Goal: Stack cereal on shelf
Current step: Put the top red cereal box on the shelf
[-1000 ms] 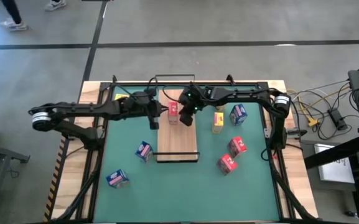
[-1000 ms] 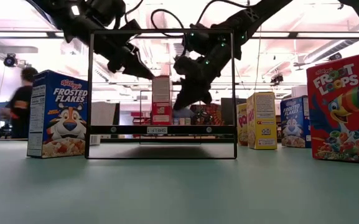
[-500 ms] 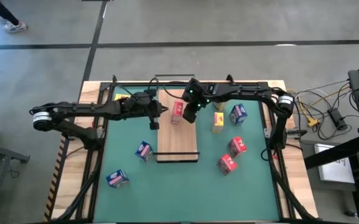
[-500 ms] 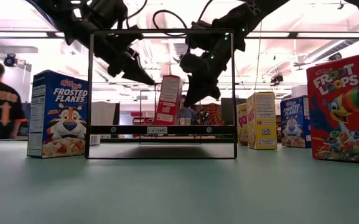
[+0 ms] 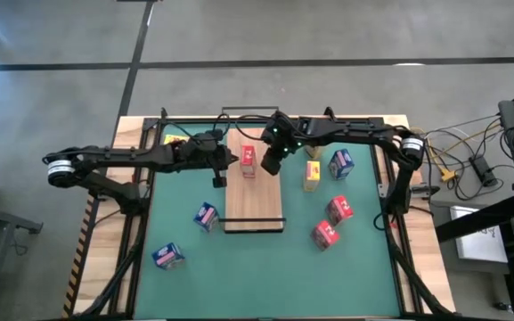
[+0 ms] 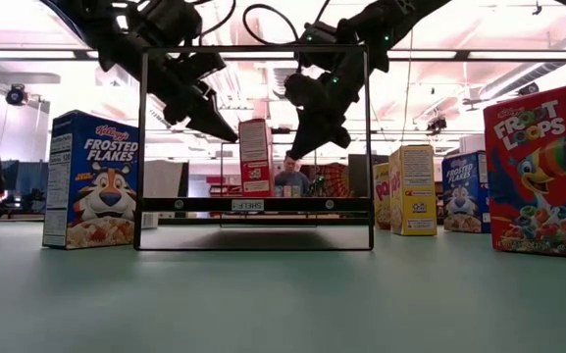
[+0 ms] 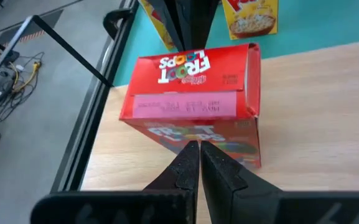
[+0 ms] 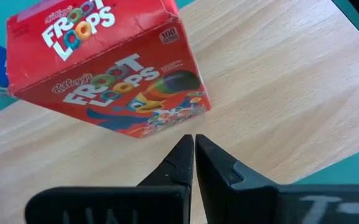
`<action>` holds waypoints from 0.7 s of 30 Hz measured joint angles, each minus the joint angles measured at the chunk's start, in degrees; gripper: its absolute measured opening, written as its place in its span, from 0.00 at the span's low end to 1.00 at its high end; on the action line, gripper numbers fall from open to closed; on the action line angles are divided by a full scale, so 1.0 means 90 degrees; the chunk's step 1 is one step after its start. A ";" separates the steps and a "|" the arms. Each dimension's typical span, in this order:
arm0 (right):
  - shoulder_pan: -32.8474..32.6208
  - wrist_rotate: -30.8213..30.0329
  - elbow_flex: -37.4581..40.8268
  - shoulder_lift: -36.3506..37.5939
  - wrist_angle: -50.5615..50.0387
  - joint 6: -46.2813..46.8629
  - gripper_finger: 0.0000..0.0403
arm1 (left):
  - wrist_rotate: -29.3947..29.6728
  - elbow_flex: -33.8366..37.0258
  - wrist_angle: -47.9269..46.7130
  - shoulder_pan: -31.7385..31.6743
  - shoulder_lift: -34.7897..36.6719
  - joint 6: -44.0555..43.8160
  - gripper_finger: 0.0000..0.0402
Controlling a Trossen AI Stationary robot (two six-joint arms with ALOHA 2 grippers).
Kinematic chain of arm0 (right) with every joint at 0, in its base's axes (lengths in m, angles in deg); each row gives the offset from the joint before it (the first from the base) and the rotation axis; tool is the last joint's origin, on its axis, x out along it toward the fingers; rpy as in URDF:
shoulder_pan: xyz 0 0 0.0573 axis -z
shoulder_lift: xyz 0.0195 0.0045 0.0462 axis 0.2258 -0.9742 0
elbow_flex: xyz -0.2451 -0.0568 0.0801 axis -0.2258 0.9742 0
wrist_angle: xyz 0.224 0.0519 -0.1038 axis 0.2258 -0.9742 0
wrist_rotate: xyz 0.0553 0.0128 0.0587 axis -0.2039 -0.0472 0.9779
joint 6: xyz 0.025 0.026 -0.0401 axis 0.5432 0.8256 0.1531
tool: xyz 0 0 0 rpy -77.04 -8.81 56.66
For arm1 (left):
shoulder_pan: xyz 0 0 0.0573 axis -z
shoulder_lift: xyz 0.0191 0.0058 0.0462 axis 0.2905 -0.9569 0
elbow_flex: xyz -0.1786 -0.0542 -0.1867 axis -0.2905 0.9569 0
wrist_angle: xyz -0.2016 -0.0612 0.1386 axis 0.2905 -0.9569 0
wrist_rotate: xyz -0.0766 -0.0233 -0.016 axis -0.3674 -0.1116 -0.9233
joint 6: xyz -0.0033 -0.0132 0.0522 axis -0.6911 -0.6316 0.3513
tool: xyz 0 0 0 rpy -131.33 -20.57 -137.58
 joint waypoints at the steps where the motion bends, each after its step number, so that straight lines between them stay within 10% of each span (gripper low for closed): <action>1: 0.0000 0.0000 0.0001 0.0039 -0.0030 0.0014 0.02 | 0.0001 0.0000 -0.0015 0.0000 0.0028 -0.0011 0.00; 21: -0.0663 -0.0176 -0.1586 0.0348 -0.0443 0.2220 0.02 | -0.0005 0.0927 -0.0066 0.0041 0.2586 0.0315 0.00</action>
